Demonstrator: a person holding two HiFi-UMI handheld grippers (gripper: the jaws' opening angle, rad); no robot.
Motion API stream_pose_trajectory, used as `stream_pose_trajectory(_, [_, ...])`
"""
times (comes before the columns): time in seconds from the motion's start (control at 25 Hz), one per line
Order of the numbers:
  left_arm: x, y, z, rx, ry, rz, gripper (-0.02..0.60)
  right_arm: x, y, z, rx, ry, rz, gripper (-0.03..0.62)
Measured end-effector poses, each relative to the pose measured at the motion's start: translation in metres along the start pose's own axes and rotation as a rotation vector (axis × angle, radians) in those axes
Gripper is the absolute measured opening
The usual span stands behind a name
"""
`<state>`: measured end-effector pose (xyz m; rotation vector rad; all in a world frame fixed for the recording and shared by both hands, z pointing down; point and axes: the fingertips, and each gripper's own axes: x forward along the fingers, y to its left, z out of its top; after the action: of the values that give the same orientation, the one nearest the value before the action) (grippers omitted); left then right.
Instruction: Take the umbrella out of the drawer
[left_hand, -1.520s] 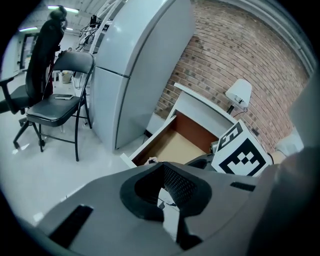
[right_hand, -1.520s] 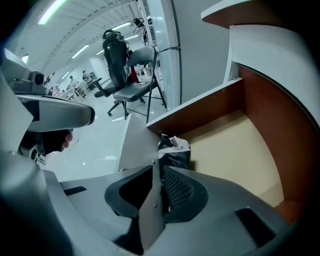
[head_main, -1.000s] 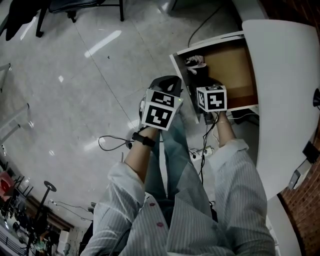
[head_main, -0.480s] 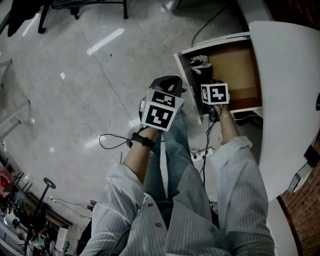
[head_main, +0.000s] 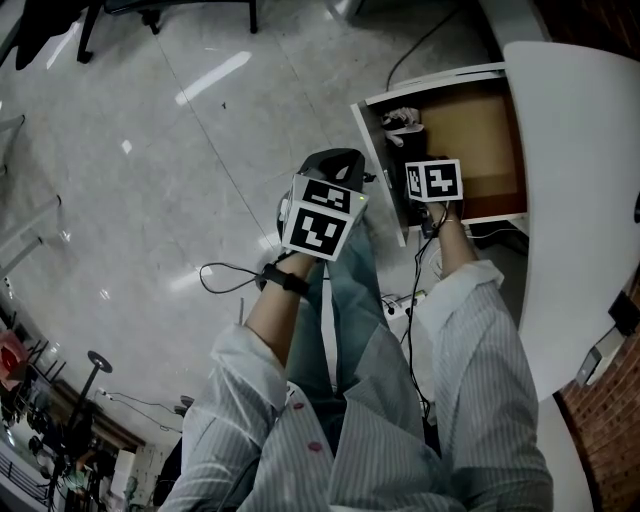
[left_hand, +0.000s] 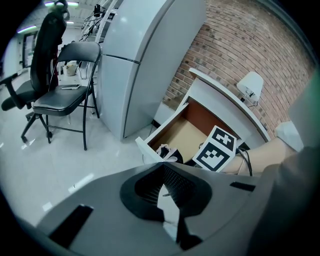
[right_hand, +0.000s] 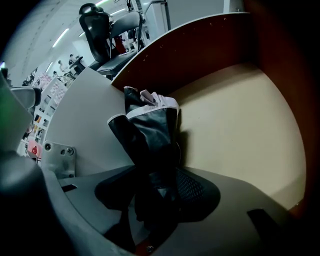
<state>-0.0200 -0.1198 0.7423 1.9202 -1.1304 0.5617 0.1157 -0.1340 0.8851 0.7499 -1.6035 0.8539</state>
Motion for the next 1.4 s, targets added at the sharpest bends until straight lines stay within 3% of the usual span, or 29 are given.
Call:
stream_pose_trajectory(0.2, [0.000,-0.002,0.000,0.003,0.001,-0.003,0.009,0.003,0.000,-0.001,-0.002,0.032,0.003,0.230])
stream_pose_trajectory(0.76, [-0.007,-0.002,0.014,0.003,-0.028,0.017,0.009,-0.013,0.003,0.001,-0.012,-0.010,-0.058,0.202])
stream_pose_trajectory(1.4, [-0.042,-0.027,0.064,0.027,-0.061,0.024,0.009,-0.094,0.026,0.027,0.053,-0.110,-0.061,0.201])
